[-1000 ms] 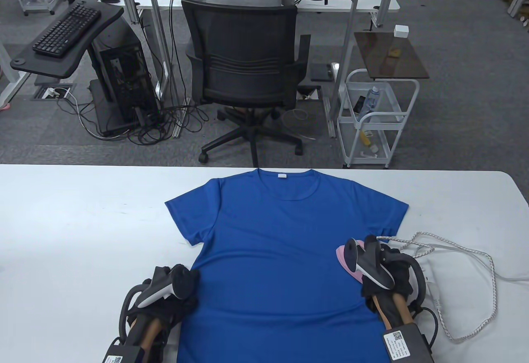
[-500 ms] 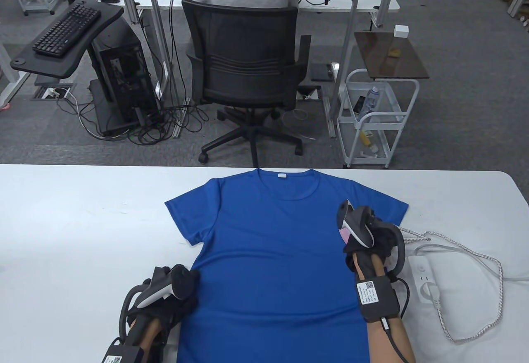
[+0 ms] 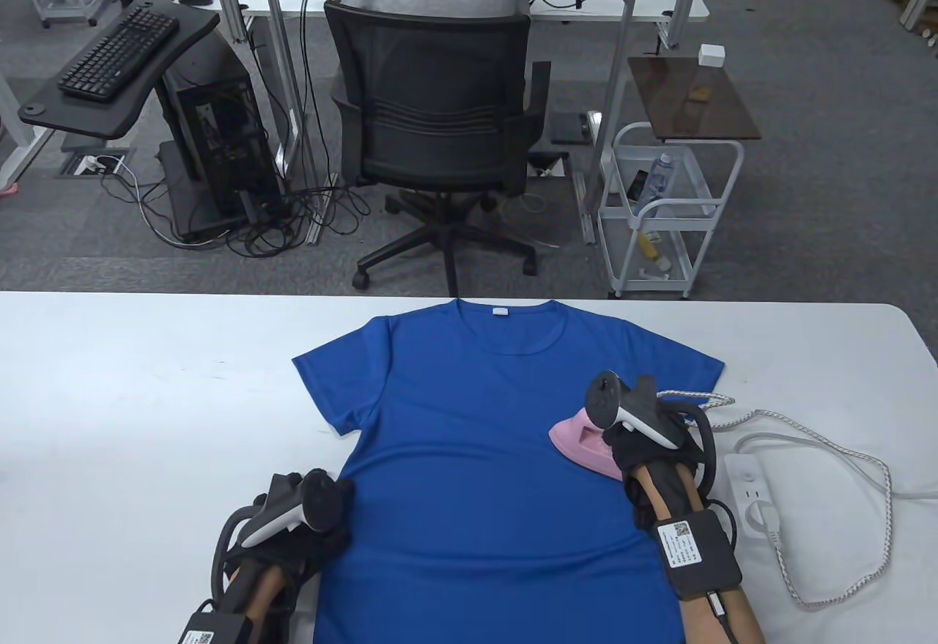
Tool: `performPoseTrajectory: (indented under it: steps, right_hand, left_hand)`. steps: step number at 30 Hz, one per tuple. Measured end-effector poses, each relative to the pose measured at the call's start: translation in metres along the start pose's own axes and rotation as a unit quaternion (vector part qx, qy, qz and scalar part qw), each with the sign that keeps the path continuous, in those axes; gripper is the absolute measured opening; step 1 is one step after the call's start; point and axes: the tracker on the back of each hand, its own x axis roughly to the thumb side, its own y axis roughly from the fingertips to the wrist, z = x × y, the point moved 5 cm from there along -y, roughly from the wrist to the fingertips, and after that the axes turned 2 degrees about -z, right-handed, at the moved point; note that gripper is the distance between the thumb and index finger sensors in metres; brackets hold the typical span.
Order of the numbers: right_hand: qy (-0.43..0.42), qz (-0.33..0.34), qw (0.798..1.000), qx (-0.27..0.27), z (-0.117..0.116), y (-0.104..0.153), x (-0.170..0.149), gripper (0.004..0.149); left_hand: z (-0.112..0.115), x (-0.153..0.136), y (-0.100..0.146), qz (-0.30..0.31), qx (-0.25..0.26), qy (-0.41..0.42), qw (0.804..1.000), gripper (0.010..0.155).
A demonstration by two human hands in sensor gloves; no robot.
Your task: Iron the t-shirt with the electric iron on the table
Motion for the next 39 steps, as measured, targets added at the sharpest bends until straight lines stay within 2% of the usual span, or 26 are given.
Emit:
performPoseTrajectory:
  steps: [2, 9, 20, 23, 31, 39]
  right_hand:
    - [-0.005, 0.008, 1.0, 0.008, 0.0, 0.001, 0.001, 0.065]
    - [0.012, -0.017, 0.999, -0.042, 0.004, -0.003, 0.002, 0.065]
    - [-0.028, -0.09, 0.986, -0.136, 0.016, -0.038, 0.004, 0.064]
    - [-0.042, -0.078, 0.988, -0.125, 0.015, -0.039, 0.002, 0.064]
    - [-0.031, 0.021, 0.997, -0.066, 0.013, -0.03, 0.006, 0.07]
    - [-0.008, 0.12, 0.993, 0.008, 0.011, -0.013, 0.035, 0.07]
  left_hand:
    - [0.0, 0.0, 0.0, 0.0, 0.0, -0.001, 1.0, 0.071]
    - [0.0, 0.0, 0.0, 0.0, 0.001, -0.001, 1.0, 0.071]
    - [0.001, 0.0, 0.001, 0.0, 0.005, 0.008, 1.0, 0.071]
    - [0.002, 0.0, 0.002, 0.001, -0.001, 0.008, 1.0, 0.071]
    - [0.004, 0.001, 0.005, 0.003, -0.005, 0.002, 1.0, 0.072]
    - [0.004, 0.001, 0.005, 0.004, -0.003, -0.001, 1.0, 0.072]
